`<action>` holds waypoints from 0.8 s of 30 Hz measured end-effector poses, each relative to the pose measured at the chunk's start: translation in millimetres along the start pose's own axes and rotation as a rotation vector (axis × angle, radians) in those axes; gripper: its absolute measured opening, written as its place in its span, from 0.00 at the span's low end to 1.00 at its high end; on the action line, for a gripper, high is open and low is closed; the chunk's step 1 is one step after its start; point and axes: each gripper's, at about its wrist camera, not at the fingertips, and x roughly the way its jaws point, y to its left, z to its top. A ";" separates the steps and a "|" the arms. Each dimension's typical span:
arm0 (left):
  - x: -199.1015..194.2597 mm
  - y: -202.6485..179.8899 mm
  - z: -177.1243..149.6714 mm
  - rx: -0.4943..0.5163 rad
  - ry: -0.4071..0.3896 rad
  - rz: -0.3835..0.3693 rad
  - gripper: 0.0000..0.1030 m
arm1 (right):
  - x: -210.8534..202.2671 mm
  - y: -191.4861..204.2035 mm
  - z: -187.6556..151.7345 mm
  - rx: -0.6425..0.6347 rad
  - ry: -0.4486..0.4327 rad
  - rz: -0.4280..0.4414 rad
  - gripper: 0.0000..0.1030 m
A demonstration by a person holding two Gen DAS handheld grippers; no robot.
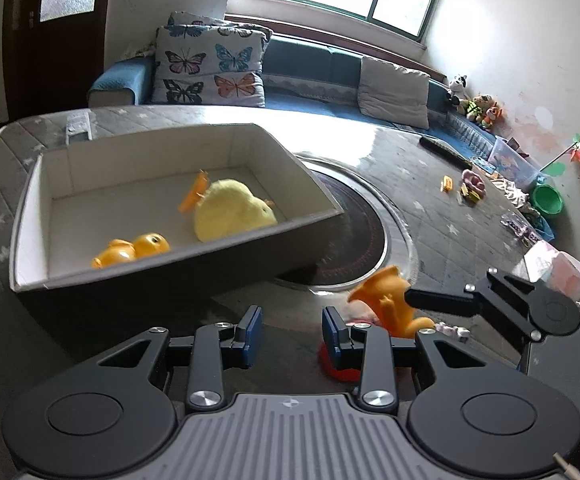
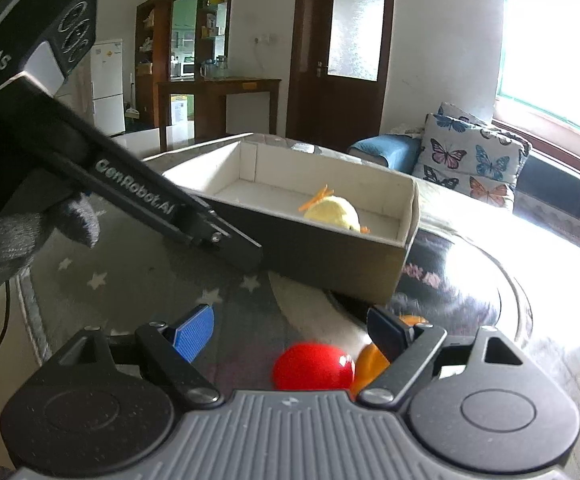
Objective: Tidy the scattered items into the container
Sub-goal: 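Withdraw the left tool and move it to the red ball, then close the left tool fingers on the red ball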
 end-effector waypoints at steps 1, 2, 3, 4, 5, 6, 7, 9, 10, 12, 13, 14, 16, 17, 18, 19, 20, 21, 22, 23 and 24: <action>1.0 -2.2 -1.6 0.002 0.003 -0.002 0.35 | -2.5 1.1 -3.4 -0.001 0.001 -0.002 0.83; 2.3 -4.4 -3.1 0.006 0.005 -0.003 0.35 | -4.6 2.2 -6.2 -0.002 0.002 -0.002 0.83; 3.5 -6.5 -4.5 0.008 0.008 -0.005 0.35 | -6.6 3.3 -8.9 -0.003 0.003 -0.002 0.83; 4.7 -8.4 -5.9 0.009 0.011 -0.007 0.35 | -8.5 3.9 -11.2 -0.002 0.004 -0.001 0.83; 5.9 -10.3 -7.3 0.010 0.014 -0.010 0.35 | -10.2 4.5 -13.4 0.004 0.005 0.000 0.83; 7.2 -12.2 -8.6 0.011 0.018 -0.013 0.35 | -11.7 5.1 -15.5 0.010 0.006 0.000 0.83; 8.5 -13.9 -9.7 0.011 0.021 -0.017 0.35 | -13.2 5.6 -17.7 0.016 0.007 0.001 0.83; 10.9 -17.3 -11.4 0.011 0.027 -0.024 0.35 | -15.1 5.9 -21.4 0.027 0.011 0.002 0.83; 12.1 -18.8 -12.0 0.009 0.029 -0.029 0.35 | -15.6 6.3 -23.6 0.032 0.016 0.002 0.83; 14.3 -22.1 -13.2 0.007 0.033 -0.038 0.35 | -16.8 7.1 -27.6 0.038 0.023 0.003 0.83; 15.5 -23.7 -13.8 0.007 0.035 -0.043 0.35 | -17.2 7.4 -29.3 0.040 0.027 0.005 0.83; 16.6 -25.2 -14.3 0.008 0.036 -0.047 0.35 | -17.6 7.9 -31.2 0.042 0.030 0.007 0.83; 18.0 -27.7 -14.9 0.009 0.039 -0.052 0.35 | -18.4 8.6 -34.8 0.046 0.034 0.011 0.83; 18.9 -28.6 -15.2 0.009 0.041 -0.054 0.35 | -18.4 8.6 -36.2 0.050 0.036 0.014 0.83; 19.6 -29.5 -15.5 0.009 0.043 -0.054 0.35 | -17.8 8.5 -37.5 0.055 0.038 0.017 0.83; 19.8 -29.8 -15.7 0.009 0.044 -0.054 0.35 | -17.0 8.2 -38.7 0.060 0.040 0.019 0.83; 19.8 -29.7 -15.8 0.008 0.044 -0.053 0.35 | -16.0 8.3 -40.1 0.063 0.044 0.022 0.83; 19.8 -29.7 -15.9 0.007 0.044 -0.053 0.35 | -15.1 8.6 -41.6 0.067 0.047 0.026 0.83; 19.7 -29.7 -15.9 0.005 0.045 -0.052 0.35 | -14.0 8.9 -42.4 0.068 0.050 0.028 0.83; 19.8 -29.3 -16.0 0.004 0.045 -0.051 0.35 | -12.8 9.3 -43.1 0.068 0.054 0.029 0.83; 19.8 -28.5 -16.0 0.002 0.044 -0.049 0.35 | -11.7 9.5 -44.0 0.069 0.057 0.031 0.83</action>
